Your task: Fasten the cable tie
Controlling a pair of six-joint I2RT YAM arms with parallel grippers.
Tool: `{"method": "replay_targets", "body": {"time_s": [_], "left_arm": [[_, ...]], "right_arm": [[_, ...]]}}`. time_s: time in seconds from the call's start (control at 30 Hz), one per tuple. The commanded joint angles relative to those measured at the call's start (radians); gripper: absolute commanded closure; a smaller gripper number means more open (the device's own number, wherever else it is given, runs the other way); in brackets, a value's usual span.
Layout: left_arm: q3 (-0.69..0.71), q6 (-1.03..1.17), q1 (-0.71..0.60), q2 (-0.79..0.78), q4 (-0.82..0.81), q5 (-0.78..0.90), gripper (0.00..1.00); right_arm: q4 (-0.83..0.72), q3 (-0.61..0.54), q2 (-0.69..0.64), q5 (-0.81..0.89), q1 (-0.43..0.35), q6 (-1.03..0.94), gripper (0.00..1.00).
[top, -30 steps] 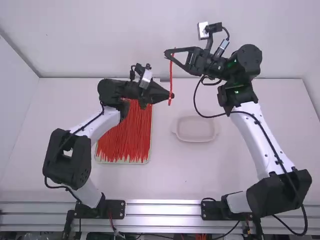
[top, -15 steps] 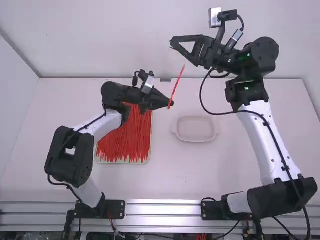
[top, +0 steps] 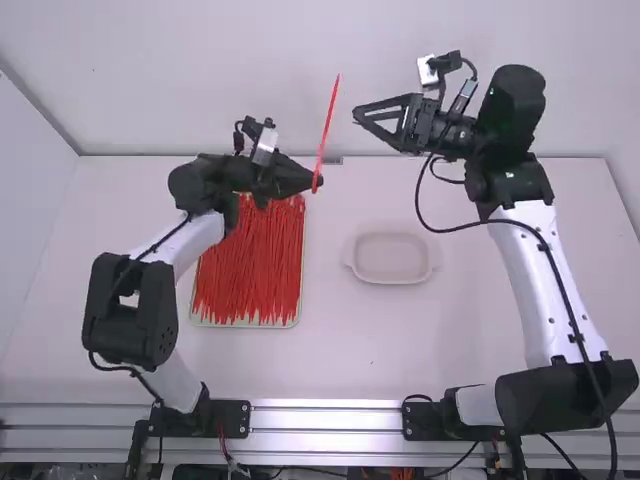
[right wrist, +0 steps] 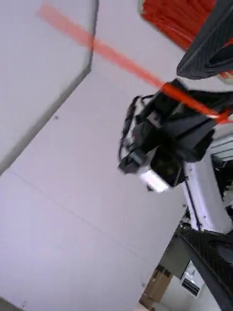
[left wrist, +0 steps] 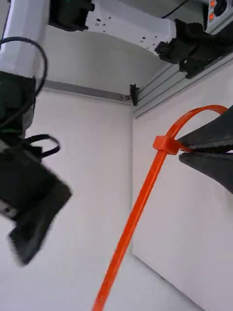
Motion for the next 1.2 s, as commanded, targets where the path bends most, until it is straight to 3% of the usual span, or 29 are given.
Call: {"method": "replay_targets", "body": {"time_s": [0.0, 0.1, 0.27, 0.57, 0.73, 1.17], "left_arm": [[0.055, -0.022, 0.018, -0.005, 0.008, -0.015, 0.98], [0.098, -0.042, 0.019, -0.005, -0.018, -0.023, 0.98], [0.157, -0.043, -0.001, -0.005, -0.064, -0.042, 0.98], [0.187, -0.04, -0.027, -0.005, -0.094, -0.05, 0.98], [0.186, -0.039, -0.032, -0.005, -0.094, -0.072, 0.98], [0.186, -0.039, -0.033, -0.005, -0.094, -0.101, 0.98]], "right_arm": [[-0.05, 0.02, -0.008, -0.001, 0.027, -0.137, 0.17], [-0.093, 0.011, -0.008, 0.033, 0.056, -0.191, 0.17], [-0.01, -0.03, -0.008, 0.072, 0.109, -0.154, 0.2], [0.365, -0.133, -0.008, 0.071, 0.135, 0.068, 0.37], [0.494, -0.182, -0.008, 0.072, 0.134, 0.15, 0.47], [0.529, -0.204, -0.008, 0.104, 0.165, 0.163, 0.53]]}}
